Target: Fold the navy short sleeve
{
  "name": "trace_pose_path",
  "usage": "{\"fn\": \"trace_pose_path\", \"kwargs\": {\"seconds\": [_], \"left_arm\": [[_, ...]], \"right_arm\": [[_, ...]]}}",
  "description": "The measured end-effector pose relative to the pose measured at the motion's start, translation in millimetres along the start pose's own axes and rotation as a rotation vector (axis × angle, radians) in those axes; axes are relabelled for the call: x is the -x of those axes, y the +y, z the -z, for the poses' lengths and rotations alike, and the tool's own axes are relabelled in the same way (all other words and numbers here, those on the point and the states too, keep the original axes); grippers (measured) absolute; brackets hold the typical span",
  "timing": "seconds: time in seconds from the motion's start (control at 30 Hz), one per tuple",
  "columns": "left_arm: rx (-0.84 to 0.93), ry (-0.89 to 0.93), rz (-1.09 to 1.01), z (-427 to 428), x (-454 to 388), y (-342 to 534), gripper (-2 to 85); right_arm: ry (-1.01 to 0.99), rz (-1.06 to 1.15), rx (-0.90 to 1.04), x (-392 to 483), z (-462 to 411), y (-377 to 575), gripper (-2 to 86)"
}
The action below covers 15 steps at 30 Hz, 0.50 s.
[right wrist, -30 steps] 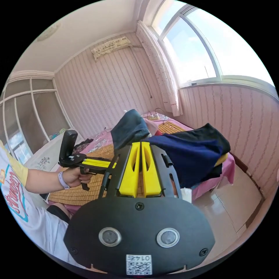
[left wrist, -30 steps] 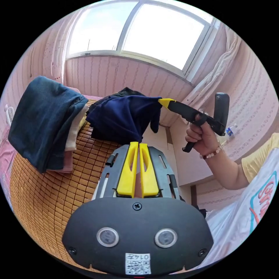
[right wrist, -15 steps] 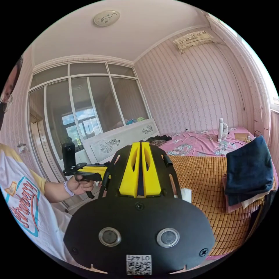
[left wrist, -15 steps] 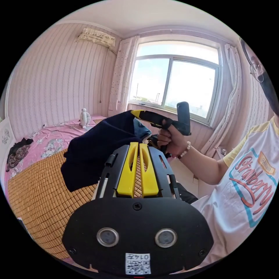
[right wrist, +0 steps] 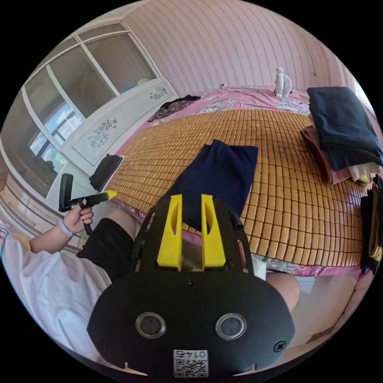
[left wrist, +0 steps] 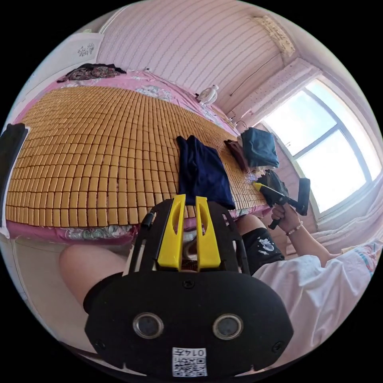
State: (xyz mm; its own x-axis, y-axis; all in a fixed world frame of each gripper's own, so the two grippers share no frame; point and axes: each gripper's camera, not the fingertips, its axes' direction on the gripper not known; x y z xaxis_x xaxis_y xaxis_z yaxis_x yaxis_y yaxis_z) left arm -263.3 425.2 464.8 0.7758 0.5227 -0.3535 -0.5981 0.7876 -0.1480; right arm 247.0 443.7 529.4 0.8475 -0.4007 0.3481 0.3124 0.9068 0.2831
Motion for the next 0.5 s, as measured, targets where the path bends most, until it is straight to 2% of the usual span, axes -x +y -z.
{"fn": "trace_pose_path", "kwargs": {"seconds": [0.2,0.3,0.43,0.5], "left_arm": [[0.128,-0.087,-0.098,-26.9,-1.6,-21.1,6.6],[0.177,-0.087,-0.114,-38.4,-4.9,-33.9,7.4],[0.247,-0.172,-0.188,-49.9,-14.9,-40.5,8.3],[0.327,-0.185,-0.211,-55.1,-16.9,-39.6,8.3]], "right_arm": [[0.017,0.203,0.211,45.7,-66.7,-39.2,9.0],[0.054,0.303,0.218,64.7,-88.9,-60.1,9.0],[0.109,0.306,0.275,73.6,-125.9,-83.3,9.8],[0.172,0.205,0.356,65.3,-153.6,-90.1,10.2]]}}
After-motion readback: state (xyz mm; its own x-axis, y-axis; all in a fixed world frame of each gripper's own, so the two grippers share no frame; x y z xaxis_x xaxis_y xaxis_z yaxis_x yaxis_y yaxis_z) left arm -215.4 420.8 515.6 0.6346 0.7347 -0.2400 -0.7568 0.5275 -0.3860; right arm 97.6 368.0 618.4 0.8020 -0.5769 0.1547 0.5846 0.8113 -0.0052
